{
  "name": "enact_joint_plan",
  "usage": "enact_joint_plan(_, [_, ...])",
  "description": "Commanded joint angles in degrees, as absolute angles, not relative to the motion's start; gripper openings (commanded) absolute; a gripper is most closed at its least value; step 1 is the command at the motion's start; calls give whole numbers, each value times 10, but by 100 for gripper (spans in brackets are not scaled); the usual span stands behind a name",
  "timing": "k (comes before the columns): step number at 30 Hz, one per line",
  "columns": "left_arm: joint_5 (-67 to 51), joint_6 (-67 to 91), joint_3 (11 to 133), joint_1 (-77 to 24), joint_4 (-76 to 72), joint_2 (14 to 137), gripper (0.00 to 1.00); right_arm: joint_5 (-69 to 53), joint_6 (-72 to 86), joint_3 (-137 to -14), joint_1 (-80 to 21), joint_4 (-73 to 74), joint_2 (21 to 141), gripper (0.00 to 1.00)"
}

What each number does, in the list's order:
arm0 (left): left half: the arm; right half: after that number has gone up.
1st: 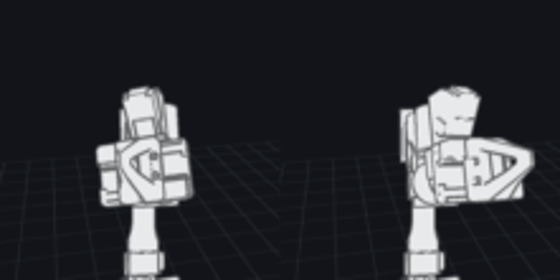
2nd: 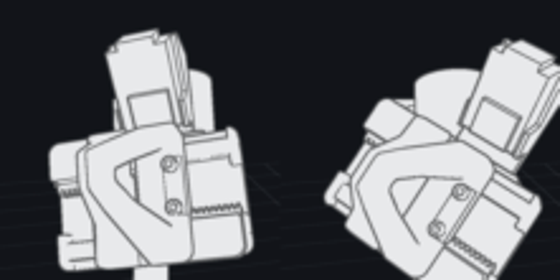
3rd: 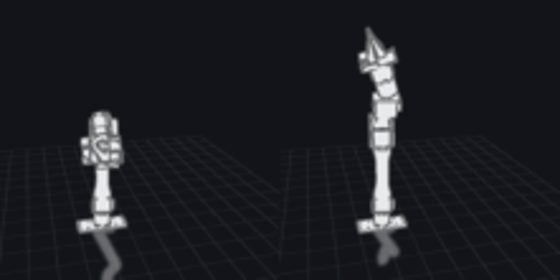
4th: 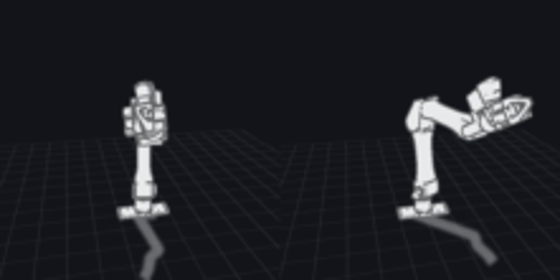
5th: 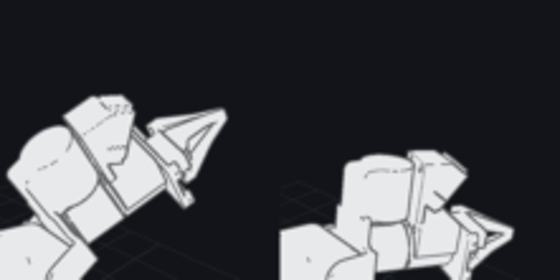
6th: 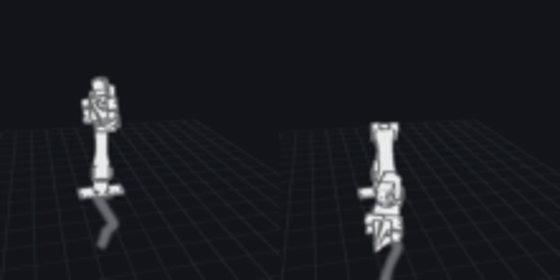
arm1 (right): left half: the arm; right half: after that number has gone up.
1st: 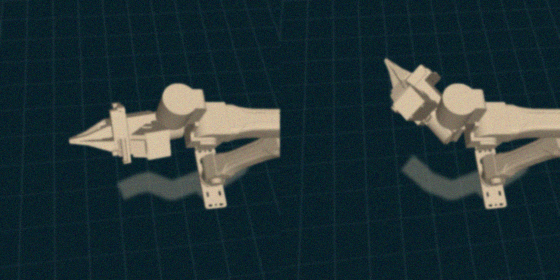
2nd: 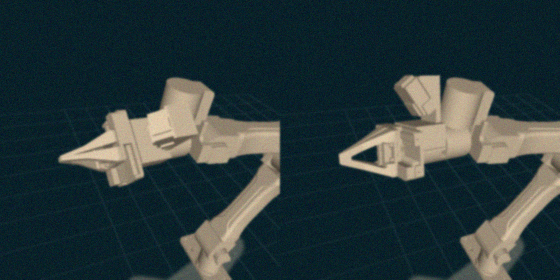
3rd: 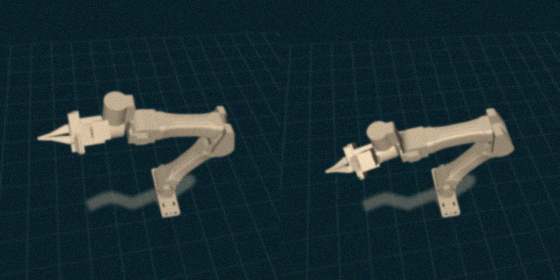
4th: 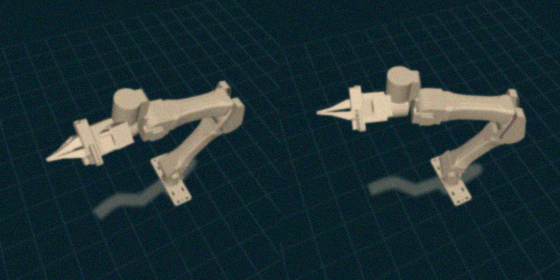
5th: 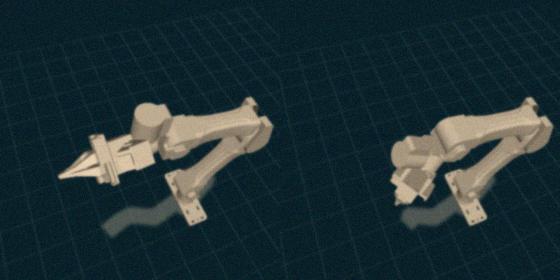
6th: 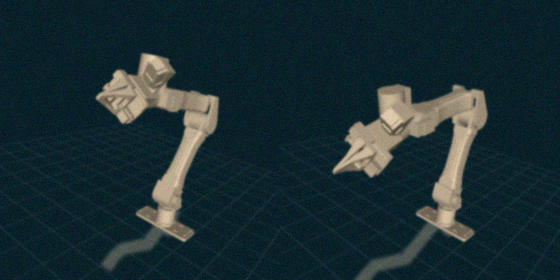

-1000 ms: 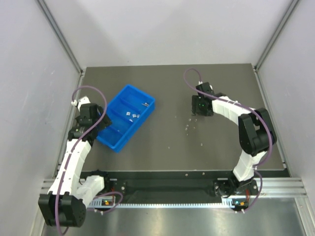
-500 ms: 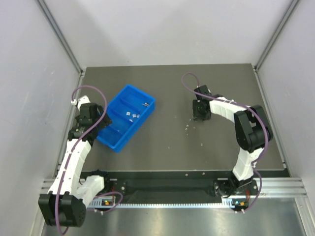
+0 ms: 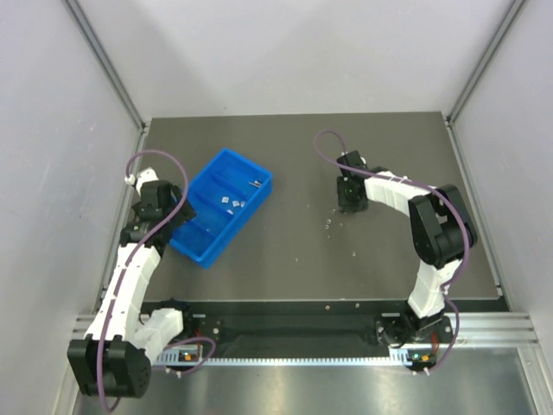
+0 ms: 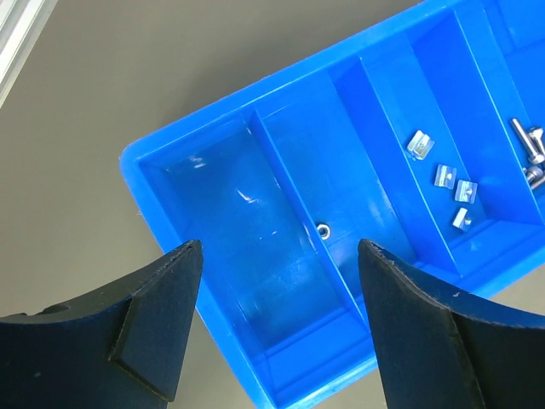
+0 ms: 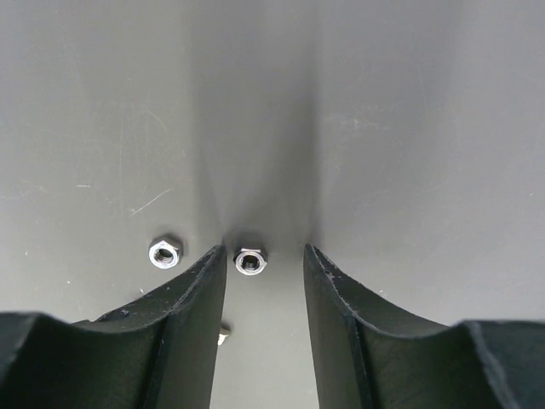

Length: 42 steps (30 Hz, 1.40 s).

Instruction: Sort the screws and nuts into containers

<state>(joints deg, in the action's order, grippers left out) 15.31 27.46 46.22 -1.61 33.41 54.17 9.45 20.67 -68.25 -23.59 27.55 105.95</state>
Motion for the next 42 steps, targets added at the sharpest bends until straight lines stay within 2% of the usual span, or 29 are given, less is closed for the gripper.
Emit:
enact_joint_plan(1, [161, 269, 458, -14, 311, 541, 79, 84, 214, -667, -249, 293, 1079, 40])
enact_joint_plan(4, [162, 270, 457, -14, 310, 544, 79, 83, 211, -671, -251, 291, 1085, 35])
enact_joint_plan(8, [164, 271, 458, -14, 314, 542, 79, 83, 213, -678, -253, 295, 1092, 19])
enact_joint_plan(15, [167, 273, 452, -14, 312, 535, 79, 78, 221, -689, -259, 309, 1080, 4])
enact_joint_plan(21, [180, 291, 457, -14, 313, 534, 79, 104, 209, -768, -290, 376, 1056, 2])
enact_joint_plan(25, [253, 335, 482, -13, 365, 545, 80, 95, 186, -923, -338, 416, 1072, 1])
enact_joint_plan(29, [343, 384, 508, -11, 420, 551, 81, 64, 170, -1075, -405, 428, 1146, 1])
enact_joint_plan(33, [383, 414, 513, -8, 451, 537, 81, 2, 164, -1249, -477, 425, 1239, 1])
enact_joint_plan(36, [390, 417, 506, -7, 458, 518, 82, -34, 166, -1336, -509, 412, 1306, 1])
enact_joint_plan(42, [383, 398, 481, -6, 446, 489, 82, -118, 178, -1317, -544, 260, 1331, 1])
